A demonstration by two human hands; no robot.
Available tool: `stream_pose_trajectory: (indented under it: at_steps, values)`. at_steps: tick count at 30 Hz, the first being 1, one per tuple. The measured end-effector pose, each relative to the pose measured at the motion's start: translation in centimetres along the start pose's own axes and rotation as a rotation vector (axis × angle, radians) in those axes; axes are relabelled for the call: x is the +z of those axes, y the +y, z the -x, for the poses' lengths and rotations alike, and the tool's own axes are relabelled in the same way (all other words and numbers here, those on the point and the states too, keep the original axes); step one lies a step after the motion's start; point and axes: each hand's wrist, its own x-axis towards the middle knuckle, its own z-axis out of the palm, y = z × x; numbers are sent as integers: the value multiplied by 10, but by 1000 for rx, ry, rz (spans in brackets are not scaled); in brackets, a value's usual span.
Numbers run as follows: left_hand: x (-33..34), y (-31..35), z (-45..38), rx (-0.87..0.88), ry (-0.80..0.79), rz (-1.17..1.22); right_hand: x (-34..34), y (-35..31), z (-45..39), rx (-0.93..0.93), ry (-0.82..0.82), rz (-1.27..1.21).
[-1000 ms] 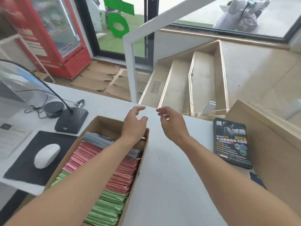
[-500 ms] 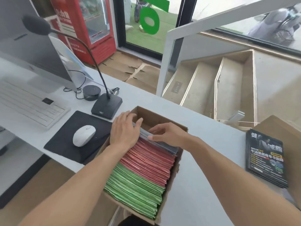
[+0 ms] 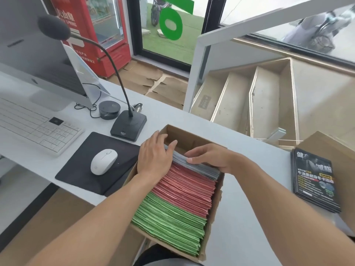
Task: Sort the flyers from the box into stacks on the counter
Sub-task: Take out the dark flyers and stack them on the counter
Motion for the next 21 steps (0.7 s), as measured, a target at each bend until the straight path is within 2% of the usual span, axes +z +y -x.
stream_pose_trajectory:
  at_steps: [15,21]
  values:
    - [2,-7,-3,34,-27,-6,-3,-6,-8,102,11,-79]
    - [0,-6,0,22,-24,31,-5,-12,-8,107,73,-14]
